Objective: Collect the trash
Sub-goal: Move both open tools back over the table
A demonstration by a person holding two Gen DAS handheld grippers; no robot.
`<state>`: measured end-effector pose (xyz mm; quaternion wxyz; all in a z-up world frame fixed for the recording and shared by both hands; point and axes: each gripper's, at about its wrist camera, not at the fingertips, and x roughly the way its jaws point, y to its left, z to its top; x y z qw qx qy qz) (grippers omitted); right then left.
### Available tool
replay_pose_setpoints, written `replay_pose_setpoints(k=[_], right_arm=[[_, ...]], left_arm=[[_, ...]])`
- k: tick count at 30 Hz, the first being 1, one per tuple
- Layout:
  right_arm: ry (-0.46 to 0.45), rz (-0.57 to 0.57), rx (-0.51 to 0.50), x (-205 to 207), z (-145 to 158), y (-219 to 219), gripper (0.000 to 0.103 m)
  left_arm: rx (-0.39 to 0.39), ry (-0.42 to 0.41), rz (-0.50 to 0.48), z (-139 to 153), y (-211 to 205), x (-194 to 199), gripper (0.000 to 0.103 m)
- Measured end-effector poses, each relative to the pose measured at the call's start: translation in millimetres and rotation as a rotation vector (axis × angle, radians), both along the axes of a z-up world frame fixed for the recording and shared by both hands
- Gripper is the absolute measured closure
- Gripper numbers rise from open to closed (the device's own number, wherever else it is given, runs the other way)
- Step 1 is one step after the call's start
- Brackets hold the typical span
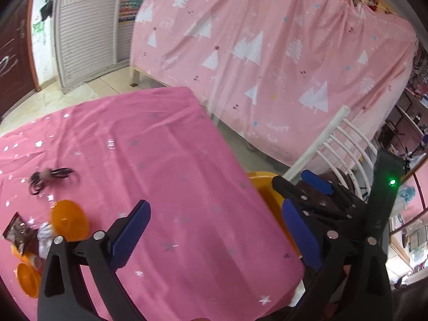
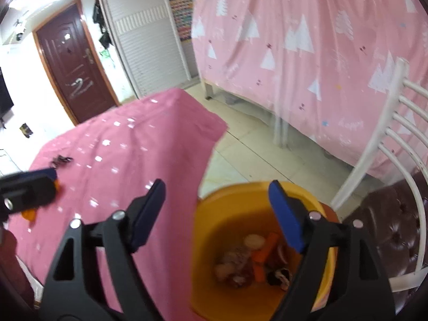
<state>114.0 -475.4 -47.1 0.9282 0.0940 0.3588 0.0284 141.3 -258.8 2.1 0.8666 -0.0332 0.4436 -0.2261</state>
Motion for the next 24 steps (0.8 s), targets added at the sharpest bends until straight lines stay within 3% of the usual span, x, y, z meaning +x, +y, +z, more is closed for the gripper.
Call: replay_pose_setpoints(k=[6, 24], right_arm=[[-0.012, 0.099, -0.028, 13, 9, 48, 0.021], [0.033, 0.268, -0.087, 28, 8, 143, 0.021]], left_arm=[[0.043, -0.045, 0.087, 1, 38, -3, 0.009], [0.084, -0.106, 0.349, 8, 155, -3, 0.008]])
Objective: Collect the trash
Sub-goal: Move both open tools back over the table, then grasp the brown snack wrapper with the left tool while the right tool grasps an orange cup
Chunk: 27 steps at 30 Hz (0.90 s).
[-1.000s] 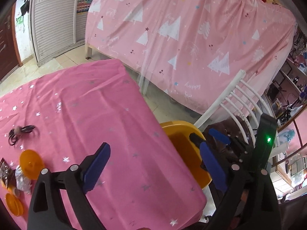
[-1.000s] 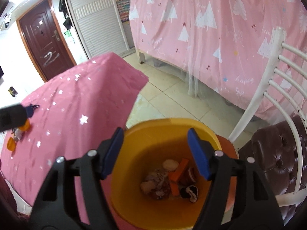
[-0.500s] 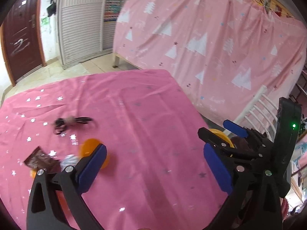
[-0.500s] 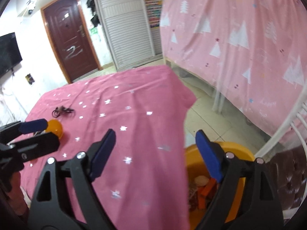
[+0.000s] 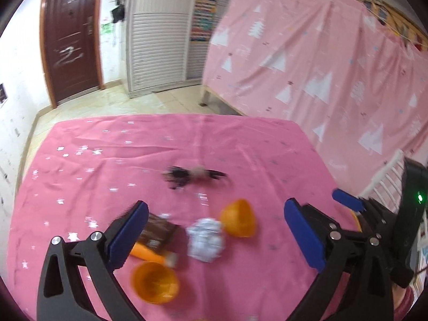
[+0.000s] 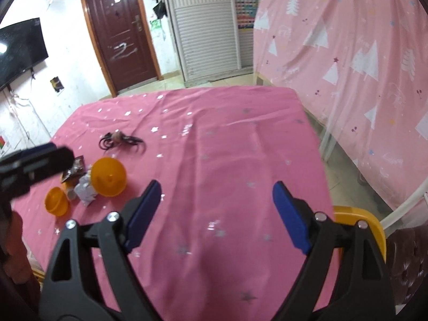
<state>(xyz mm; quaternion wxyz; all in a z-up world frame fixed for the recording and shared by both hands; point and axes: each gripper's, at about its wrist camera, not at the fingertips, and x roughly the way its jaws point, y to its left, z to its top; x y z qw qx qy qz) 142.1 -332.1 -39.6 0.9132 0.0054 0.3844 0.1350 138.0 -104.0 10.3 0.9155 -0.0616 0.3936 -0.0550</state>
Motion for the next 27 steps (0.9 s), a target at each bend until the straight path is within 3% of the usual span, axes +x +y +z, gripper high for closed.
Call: replay_pose_setpoints(k=[8, 16, 25, 27], right_arm=[[0.002, 0.065, -0.009, 2, 5, 27, 0.018], [-0.005, 0.129, -0.005, -2, 8, 50, 0.016], [-0.007, 0.195, -0.004, -9, 10, 71, 0.016], [0.0, 0.2, -0.006, -9, 7, 73, 0.016]], left_arm=[[-0.021, 0.01, 0.102, -1, 48, 9, 0.008], [-0.039, 0.021, 0.14, -6, 72, 15, 0.008], [-0.053, 0.07, 0.103, -20, 76, 21, 0.01], [-0.077, 0.1, 0.08, -25, 74, 23, 0.02]])
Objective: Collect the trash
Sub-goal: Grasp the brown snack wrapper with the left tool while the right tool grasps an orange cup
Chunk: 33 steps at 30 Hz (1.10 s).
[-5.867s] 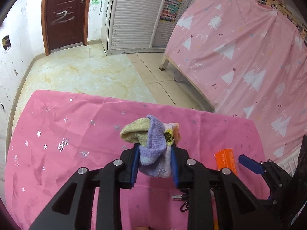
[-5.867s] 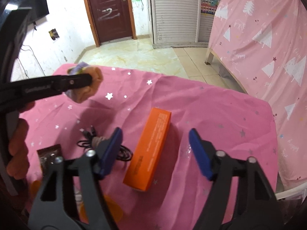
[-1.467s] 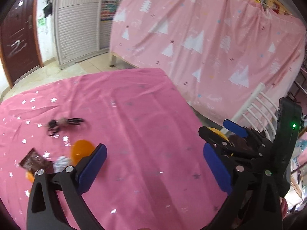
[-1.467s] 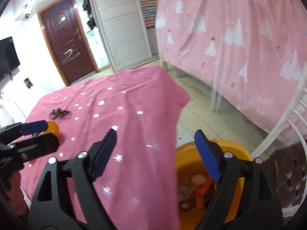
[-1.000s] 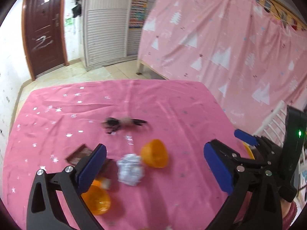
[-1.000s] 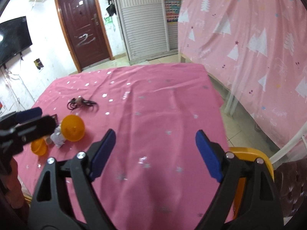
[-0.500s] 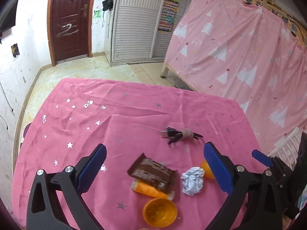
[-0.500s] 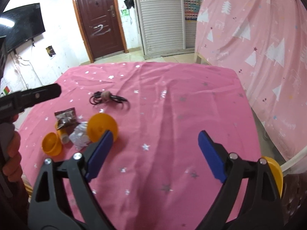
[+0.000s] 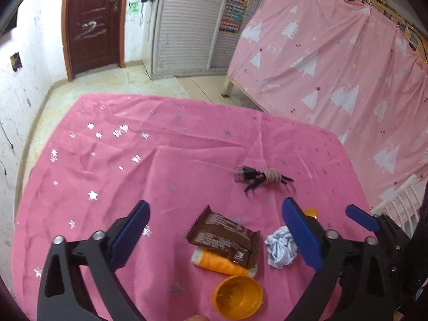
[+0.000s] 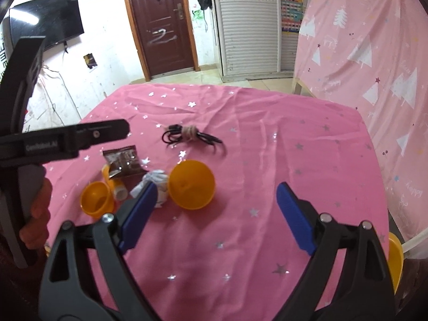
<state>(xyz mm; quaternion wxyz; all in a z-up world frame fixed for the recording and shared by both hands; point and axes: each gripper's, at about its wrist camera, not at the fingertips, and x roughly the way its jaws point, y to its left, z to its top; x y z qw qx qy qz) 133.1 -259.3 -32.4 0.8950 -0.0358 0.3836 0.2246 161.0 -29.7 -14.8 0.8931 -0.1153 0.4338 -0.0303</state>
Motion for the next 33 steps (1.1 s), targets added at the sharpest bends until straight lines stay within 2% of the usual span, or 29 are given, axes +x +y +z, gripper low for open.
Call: replay_pose_setpoints(k=[3, 7, 9, 12, 16, 18, 23, 33], right_arm=[[0.01, 0.0, -0.004, 1, -3, 1, 0.016], [0.015, -0.001, -0.009, 2, -4, 2, 0.016], [0.012, 0.002, -0.015, 2, -4, 3, 0.016], [0.016, 0.009, -0.021, 5, -6, 8, 0.016], [0.018, 0.025, -0.024, 6, -6, 13, 0.016], [0.02, 0.028, -0.025, 7, -6, 15, 0.016], [0.023, 0.031, -0.01, 10, -5, 17, 0.016], [0.048, 0.043, 0.023, 25, -4, 26, 0.016]], left_arm=[[-0.065, 0.062, -0.034, -9, -2, 7, 0.039], [-0.125, 0.118, -0.062, -22, -3, 12, 0.051], [-0.138, 0.138, -0.071, -28, -5, 13, 0.062], [-0.121, 0.132, -0.065, -31, -9, 15, 0.073], [-0.101, 0.111, -0.064, -29, -12, 15, 0.082], [-0.094, 0.099, -0.062, -25, -9, 16, 0.094], [-0.093, 0.069, -0.061, -18, -10, 13, 0.101], [-0.076, 0.016, -0.063, 0, -8, 2, 0.101]])
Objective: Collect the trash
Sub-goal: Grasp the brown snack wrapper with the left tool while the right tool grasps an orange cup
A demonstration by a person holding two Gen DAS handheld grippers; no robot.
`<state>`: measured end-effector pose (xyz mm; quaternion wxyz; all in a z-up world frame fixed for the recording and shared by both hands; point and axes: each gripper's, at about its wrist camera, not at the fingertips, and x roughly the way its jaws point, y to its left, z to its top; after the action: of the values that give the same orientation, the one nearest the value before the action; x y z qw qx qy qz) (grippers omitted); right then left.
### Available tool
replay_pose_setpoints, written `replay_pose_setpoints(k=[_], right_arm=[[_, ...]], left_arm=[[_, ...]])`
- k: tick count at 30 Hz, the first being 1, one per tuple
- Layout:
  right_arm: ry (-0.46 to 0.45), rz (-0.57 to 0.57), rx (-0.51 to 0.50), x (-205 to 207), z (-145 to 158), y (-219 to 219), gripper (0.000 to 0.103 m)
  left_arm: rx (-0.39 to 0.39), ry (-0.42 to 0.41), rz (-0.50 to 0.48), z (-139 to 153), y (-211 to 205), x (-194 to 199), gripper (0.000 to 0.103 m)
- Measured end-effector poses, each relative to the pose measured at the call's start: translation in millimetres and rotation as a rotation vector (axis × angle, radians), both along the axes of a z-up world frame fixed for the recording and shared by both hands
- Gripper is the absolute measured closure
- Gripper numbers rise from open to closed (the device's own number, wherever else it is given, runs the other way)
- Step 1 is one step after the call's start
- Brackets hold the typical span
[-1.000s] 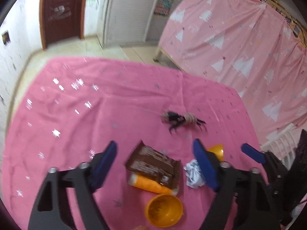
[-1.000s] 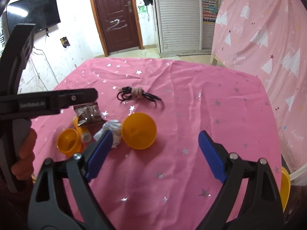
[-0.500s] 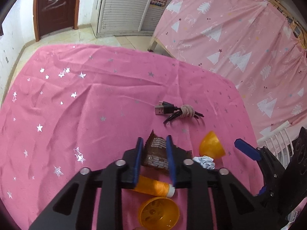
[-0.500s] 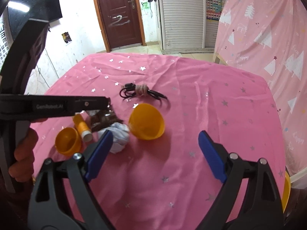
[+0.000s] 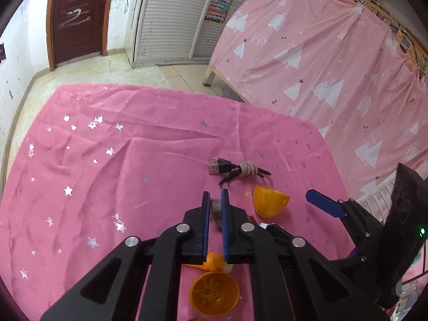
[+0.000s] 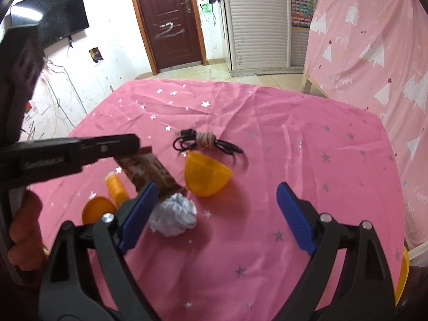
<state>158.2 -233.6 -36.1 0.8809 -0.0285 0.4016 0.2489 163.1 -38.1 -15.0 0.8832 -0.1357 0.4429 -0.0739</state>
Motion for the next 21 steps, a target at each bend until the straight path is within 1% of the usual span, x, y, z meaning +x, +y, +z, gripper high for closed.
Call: replay_pose_setpoints(k=[1, 2, 5, 10, 12, 13, 14, 16, 17, 18, 19, 20, 21], right_arm=[[0.01, 0.002, 0.006, 1, -1, 1, 0.017], [0.019, 0.001, 0.005, 2, -3, 2, 0.023], [0.045, 0.006, 0.001, 8, -6, 6, 0.035], [0.071, 0.002, 0.0, 17, -9, 12, 0.036], [0.076, 0.002, 0.003, 20, -8, 13, 0.043], [0.071, 0.002, 0.002, 21, -8, 12, 0.058], [0.071, -0.002, 0.003, 23, -8, 12, 0.063], [0.077, -0.013, 0.025, 26, -8, 7, 0.063], [0.075, -0.02, 0.031, 27, -7, 5, 0.063], [0.068, -0.029, 0.032, 27, -6, 1, 0.063], [0.061, -0.039, 0.032, 26, -5, -2, 0.063], [0.057, -0.045, 0.032, 26, -5, -4, 0.063], [0.054, -0.054, 0.034, 25, -4, -8, 0.063]], left_arm=[[0.001, -0.004, 0.0, 1, 1, -1, 0.101], [0.003, -0.004, -0.001, 2, 1, -1, 0.102], [0.007, 0.009, -0.014, 1, 0, -1, 0.101], [-0.027, 0.053, -0.025, -8, 4, 3, 0.101], [-0.033, 0.072, -0.029, -12, 5, 5, 0.101], [-0.029, 0.073, -0.029, -13, 6, 5, 0.101], [-0.023, 0.075, -0.032, -13, 5, 5, 0.1], [-0.01, 0.074, -0.046, -14, 2, 6, 0.094], [0.005, 0.071, -0.054, -14, -1, 5, 0.078], [0.019, 0.066, -0.062, -14, -5, 5, 0.05], [0.024, 0.059, -0.072, -13, -7, 4, 0.035], [0.031, 0.051, -0.074, -12, -8, 4, 0.024], [0.053, 0.044, -0.077, -11, -11, 3, 0.024]])
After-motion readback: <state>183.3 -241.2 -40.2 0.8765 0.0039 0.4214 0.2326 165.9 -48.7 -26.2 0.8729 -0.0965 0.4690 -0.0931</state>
